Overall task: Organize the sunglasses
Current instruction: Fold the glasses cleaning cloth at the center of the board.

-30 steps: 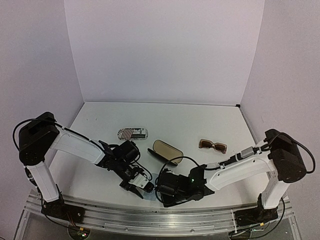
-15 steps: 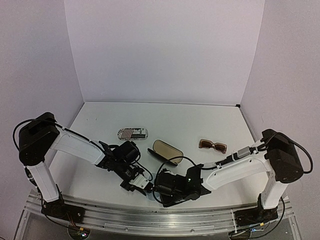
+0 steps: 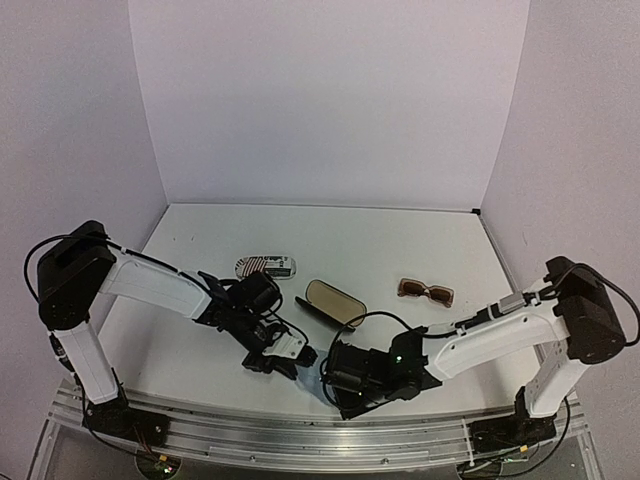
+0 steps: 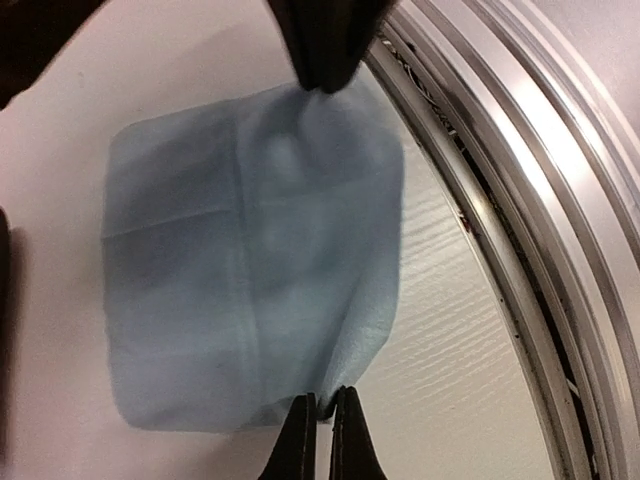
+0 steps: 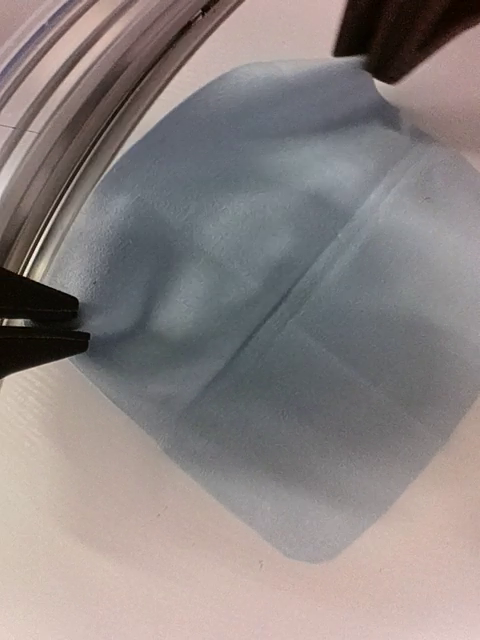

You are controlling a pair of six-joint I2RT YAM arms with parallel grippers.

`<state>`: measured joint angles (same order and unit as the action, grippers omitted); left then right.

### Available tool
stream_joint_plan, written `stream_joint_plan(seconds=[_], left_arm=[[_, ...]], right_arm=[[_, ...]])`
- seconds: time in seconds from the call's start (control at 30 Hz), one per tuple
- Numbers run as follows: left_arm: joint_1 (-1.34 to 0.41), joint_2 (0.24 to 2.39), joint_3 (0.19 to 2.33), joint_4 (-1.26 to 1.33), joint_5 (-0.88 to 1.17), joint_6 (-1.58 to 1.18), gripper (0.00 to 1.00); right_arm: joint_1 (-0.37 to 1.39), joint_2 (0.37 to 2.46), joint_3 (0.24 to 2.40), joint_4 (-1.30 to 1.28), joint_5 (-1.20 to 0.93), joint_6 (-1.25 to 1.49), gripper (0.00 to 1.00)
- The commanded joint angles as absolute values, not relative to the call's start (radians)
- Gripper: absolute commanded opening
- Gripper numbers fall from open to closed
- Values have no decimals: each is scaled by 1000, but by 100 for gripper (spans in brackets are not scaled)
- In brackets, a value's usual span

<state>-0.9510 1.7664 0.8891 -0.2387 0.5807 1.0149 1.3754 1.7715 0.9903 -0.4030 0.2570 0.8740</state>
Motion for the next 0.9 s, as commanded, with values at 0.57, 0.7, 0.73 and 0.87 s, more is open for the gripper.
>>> stream_joint_plan(seconds=[0.57,0.7,0.73,0.87], left_arm=[[-874,1790,1043,-356,732,676,0],[-871,1795,1037,-346,738,621,0],[-867,1800,1038,-342,737,606,0],[-850,1823,1051,-341,736,577,0]], right_arm=[[1251,1590,904,-358,93,847,0],[1233,1607,878,-304,-28,854,0],[1219,1610,874,-298,-49,860,0],[1151,1599,858,-263,-93,866,0]])
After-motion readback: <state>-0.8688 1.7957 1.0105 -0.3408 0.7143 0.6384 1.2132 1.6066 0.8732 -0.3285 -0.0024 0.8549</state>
